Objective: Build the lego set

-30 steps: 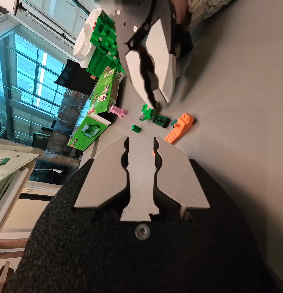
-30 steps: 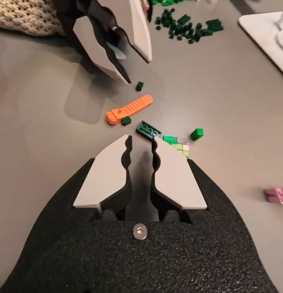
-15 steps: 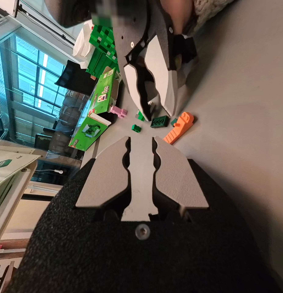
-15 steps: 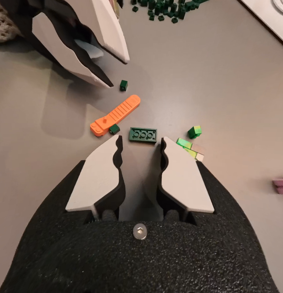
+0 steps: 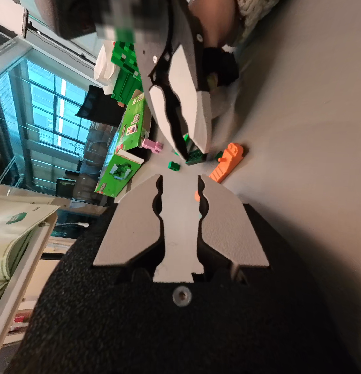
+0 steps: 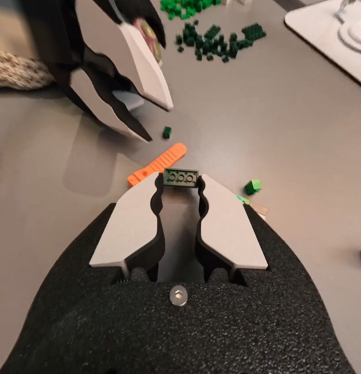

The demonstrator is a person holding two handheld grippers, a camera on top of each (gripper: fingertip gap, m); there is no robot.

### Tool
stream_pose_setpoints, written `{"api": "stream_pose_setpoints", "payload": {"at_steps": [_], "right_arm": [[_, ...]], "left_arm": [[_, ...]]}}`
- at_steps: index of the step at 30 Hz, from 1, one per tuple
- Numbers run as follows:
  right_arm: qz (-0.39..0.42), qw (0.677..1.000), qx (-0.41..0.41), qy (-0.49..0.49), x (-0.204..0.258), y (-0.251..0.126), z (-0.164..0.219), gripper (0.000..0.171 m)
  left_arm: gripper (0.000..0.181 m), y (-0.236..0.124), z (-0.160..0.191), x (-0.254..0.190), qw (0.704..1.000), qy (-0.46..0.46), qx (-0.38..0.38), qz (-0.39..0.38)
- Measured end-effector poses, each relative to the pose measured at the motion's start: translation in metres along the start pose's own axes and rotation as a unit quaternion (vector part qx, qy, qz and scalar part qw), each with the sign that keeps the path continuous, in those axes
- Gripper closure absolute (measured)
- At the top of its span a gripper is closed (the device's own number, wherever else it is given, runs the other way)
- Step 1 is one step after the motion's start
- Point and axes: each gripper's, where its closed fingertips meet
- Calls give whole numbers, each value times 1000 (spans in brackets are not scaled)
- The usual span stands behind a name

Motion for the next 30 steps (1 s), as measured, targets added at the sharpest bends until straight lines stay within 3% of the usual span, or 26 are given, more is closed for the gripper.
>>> {"api": "stream_pose_setpoints", "payload": {"at_steps": [3, 8, 11, 14, 17, 19, 20, 26, 30], "right_arm": [[-64, 997, -50, -7, 19, 4, -16, 139], [-100, 992, -81, -8, 30, 7, -28, 139], [-108, 991, -84, -8, 32, 8, -29, 139], [-111, 990, -86, -11, 34, 9, -30, 139], [-111, 990, -87, -10, 34, 9, -31, 139], [-115, 989, -96, -11, 35, 8, -33, 156], [-115, 988, -101, -12, 35, 7, -34, 156], [-93, 990, -106, -25, 31, 5, -36, 144], [-48, 997, -49, -39, 17, -2, -18, 139]], "left_arm": [[150, 1, -3, -5, 1000, 29, -7, 2], [151, 0, -11, -15, 997, 75, -26, 8], [165, -1, -14, -17, 994, 104, -34, 6], [173, -1, -15, -16, 991, 127, -37, -6], [171, -1, -14, -17, 990, 138, -36, -8], [166, 0, -15, -17, 990, 138, -36, -8], [172, 0, -16, -17, 990, 137, -38, -9], [175, 2, -11, -12, 995, 98, -18, -8], [175, 3, -6, -6, 997, 77, -5, -16]]}}
Point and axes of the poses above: each gripper's, where its closed fingertips meet, y out along the fingers, z out of its underside, x = y × z across the jaws, and after that the axes turned 15 degrees about -z, right-handed
